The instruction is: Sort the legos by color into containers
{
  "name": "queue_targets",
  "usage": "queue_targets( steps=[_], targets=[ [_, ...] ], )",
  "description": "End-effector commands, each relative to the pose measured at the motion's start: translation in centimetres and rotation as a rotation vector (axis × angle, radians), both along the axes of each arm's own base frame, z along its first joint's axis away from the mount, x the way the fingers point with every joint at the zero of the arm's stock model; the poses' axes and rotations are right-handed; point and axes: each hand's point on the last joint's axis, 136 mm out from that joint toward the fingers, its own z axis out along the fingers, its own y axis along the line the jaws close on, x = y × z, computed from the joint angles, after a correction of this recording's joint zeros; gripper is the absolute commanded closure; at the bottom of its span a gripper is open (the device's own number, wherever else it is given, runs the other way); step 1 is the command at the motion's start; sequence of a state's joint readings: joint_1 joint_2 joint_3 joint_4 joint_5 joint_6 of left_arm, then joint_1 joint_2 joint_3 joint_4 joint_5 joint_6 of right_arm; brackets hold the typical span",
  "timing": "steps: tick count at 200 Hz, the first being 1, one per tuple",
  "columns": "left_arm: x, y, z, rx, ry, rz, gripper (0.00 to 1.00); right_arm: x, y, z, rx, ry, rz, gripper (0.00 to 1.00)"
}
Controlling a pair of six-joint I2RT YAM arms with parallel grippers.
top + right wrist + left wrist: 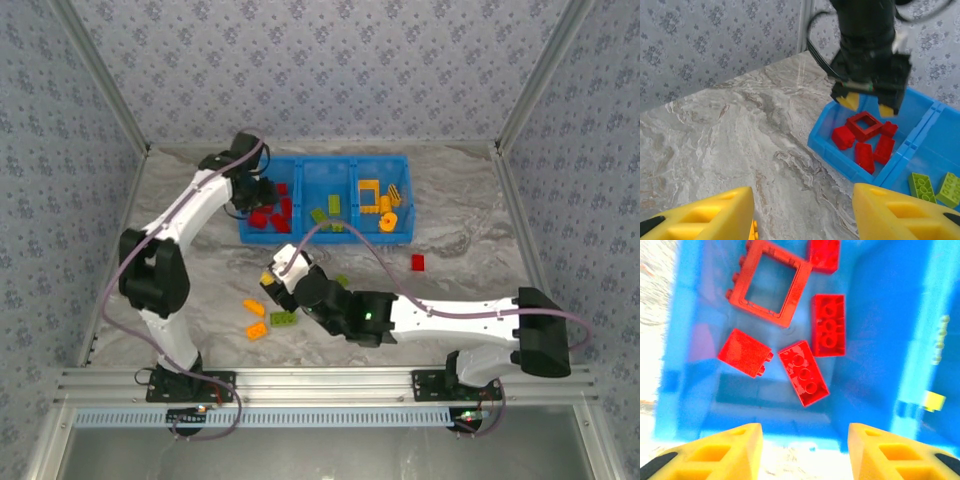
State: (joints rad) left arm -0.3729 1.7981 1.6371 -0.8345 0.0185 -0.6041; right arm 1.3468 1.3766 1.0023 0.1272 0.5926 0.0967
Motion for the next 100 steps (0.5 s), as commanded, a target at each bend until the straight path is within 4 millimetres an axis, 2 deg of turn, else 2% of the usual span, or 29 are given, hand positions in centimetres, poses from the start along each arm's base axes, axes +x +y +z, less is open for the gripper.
queue_targets(
  steps=[1,22,47,62,65,100],
  targets=[
    [-2.8,2.0,6.9,-0.033,-0.141,0.066,0.50,0.3,-1.2,-0.2,0.012,0.046,0.006,0.43],
    [-7.2,4.1,10.8,-0.077,-0.242,0.113,0.46,0.3,-0.4,-2.3,-0.037,0.160,0.093,0.43],
    [-13.6,5.9,13.2,-0.161,-0.324,0.096,0.39,-0.9,1.7,-6.0,-0.137,0.332,0.209,0.42],
    [-17.3,6.3,13.2,-0.199,-0.327,0.046,0.38,-1.7,2.9,-8.4,-0.217,0.414,0.254,0.41],
    [-18.1,6.3,13.3,-0.208,-0.330,0.032,0.38,-1.6,3.6,-7.8,-0.210,0.419,0.260,0.41],
    [-26.0,6.0,12.7,-0.336,-0.355,-0.136,0.31,-1.7,5.9,-13.6,-0.403,0.572,0.266,0.37]
  ],
)
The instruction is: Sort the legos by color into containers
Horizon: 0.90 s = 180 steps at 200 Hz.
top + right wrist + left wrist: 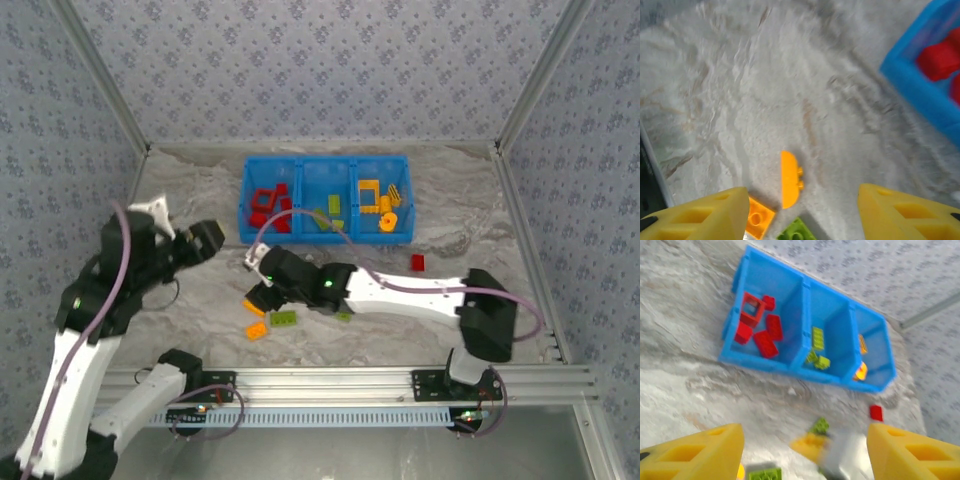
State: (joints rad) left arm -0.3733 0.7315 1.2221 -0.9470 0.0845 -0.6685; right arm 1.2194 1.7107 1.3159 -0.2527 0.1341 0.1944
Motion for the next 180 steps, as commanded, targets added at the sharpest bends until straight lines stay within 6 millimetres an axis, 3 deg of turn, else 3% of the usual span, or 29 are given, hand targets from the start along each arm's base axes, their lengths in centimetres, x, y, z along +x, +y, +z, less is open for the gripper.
queue_targets(
  steps=[1,28,65,79,113,146,180],
  targets=[
    [-4.8,-1.1,-3.2,-0.020,0.086,-0.162,0.31,-1.9,0.2,-4.3,-0.163,0.163,0.052,0.37],
    [-8.7,-1.0,-4.7,-0.065,0.074,-0.238,0.30,-1.3,1.4,-7.6,-0.268,0.193,0.052,0.35],
    [-11.2,0.1,-5.9,-0.095,0.081,-0.211,0.30,-0.5,2.5,-11.0,-0.345,0.214,0.029,0.35],
    [-11.6,0.3,-6.0,-0.100,0.078,-0.202,0.29,0.0,1.9,-12.2,-0.391,0.229,0.000,0.36],
    [-11.6,0.1,-6.5,-0.121,0.090,-0.202,0.30,0.7,2.5,-13.7,-0.380,0.259,-0.009,0.42],
    [-11.2,-0.1,-7.1,-0.118,0.097,-0.207,0.30,0.5,2.7,-14.8,-0.387,0.286,-0.014,0.62],
    [-10.8,-0.8,-7.4,-0.142,0.099,-0.229,0.30,1.3,2.9,-13.4,-0.325,0.265,-0.047,0.77]
  ],
)
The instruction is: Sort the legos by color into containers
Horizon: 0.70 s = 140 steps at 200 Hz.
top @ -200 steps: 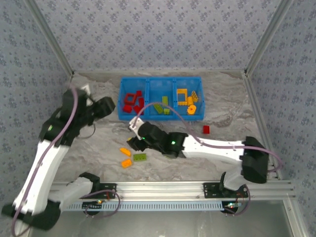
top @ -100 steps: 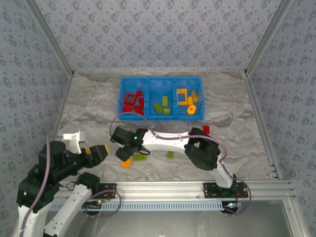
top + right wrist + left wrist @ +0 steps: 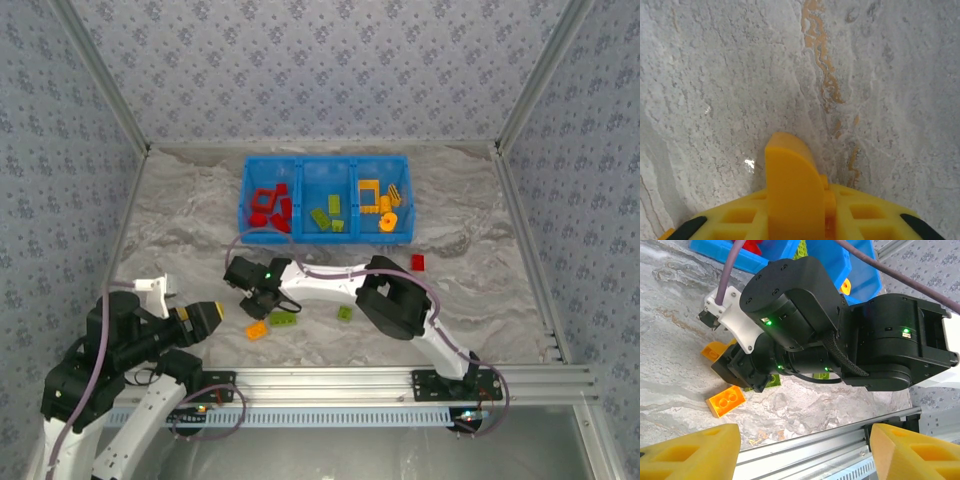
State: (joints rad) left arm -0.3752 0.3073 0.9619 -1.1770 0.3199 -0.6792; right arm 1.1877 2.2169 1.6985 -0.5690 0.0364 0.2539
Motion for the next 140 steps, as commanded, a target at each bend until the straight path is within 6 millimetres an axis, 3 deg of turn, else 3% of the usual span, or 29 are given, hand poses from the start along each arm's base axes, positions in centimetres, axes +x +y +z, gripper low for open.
queue_targets(
  steps=[1,18,40,57,84,115,140],
  targets=[
    [0.0,-0.9,0.4,-0.045,-0.012,-0.035,0.30,0.3,0.2,1.0,0.035,-0.005,-0.031,0.78],
    [0.7,-2.2,0.4,-0.101,-0.006,-0.073,0.29,1.2,-0.6,3.5,0.074,-0.043,-0.068,0.80],
    [2.5,-3.8,1.3,-0.173,-0.003,-0.097,0.31,3.2,-3.4,7.8,0.126,-0.106,-0.151,0.82],
    [4.3,-4.9,2.5,-0.215,-0.024,-0.107,0.31,5.4,-7.6,11.4,0.161,-0.151,-0.246,0.83],
    [7.2,-7.2,4.6,-0.275,-0.061,-0.148,0.32,8.4,-16.2,15.0,0.162,-0.211,-0.414,0.83],
    [8.7,-11.6,5.3,-0.184,-0.121,-0.232,0.33,11.2,-26.1,14.9,0.121,-0.199,-0.624,0.83],
    [9.5,-15.8,4.8,-0.037,-0.169,-0.255,0.33,14.1,-29.3,13.8,0.153,-0.155,-0.730,0.83]
  ],
)
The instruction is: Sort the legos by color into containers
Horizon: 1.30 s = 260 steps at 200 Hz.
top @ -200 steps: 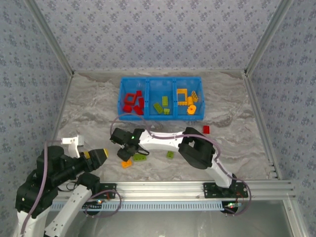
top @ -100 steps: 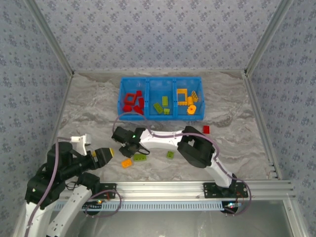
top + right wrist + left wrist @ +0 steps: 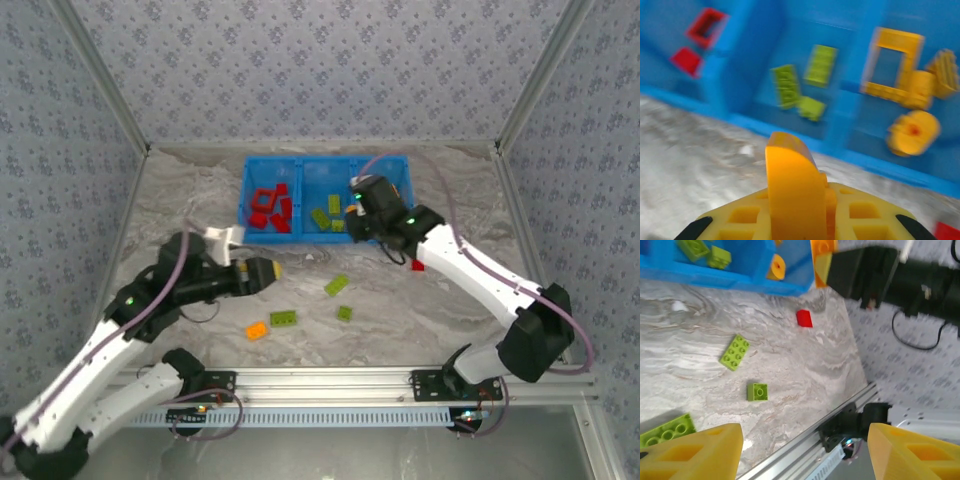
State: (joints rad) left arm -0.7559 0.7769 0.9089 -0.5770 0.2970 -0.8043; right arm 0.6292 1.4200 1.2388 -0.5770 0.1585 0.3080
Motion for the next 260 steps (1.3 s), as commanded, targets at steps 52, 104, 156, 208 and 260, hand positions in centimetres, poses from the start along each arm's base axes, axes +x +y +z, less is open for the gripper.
queue_targets(
  steps=[52,104,156,208,260],
  targets=[
    [3.4,-8.4,1.6,0.187,-0.251,0.045,0.33,7.1,-3.2,-8.2,0.046,0.243,-0.146,0.82],
    [2.8,-11.2,0.1,0.249,-0.257,0.011,0.33,9.4,-3.3,-11.5,0.057,0.323,-0.161,0.77],
    [2.5,-10.7,-1.2,0.316,-0.230,0.029,0.33,9.4,-3.9,-12.5,0.065,0.339,-0.166,0.57],
    [1.9,-4.5,-4.6,0.394,0.043,0.333,0.33,9.3,-4.2,-6.3,0.054,0.178,-0.138,0.51],
    [-1.2,-1.4,-12.5,0.274,0.463,0.728,0.29,1.7,-0.6,3.3,0.004,-0.212,0.132,0.46]
  ],
)
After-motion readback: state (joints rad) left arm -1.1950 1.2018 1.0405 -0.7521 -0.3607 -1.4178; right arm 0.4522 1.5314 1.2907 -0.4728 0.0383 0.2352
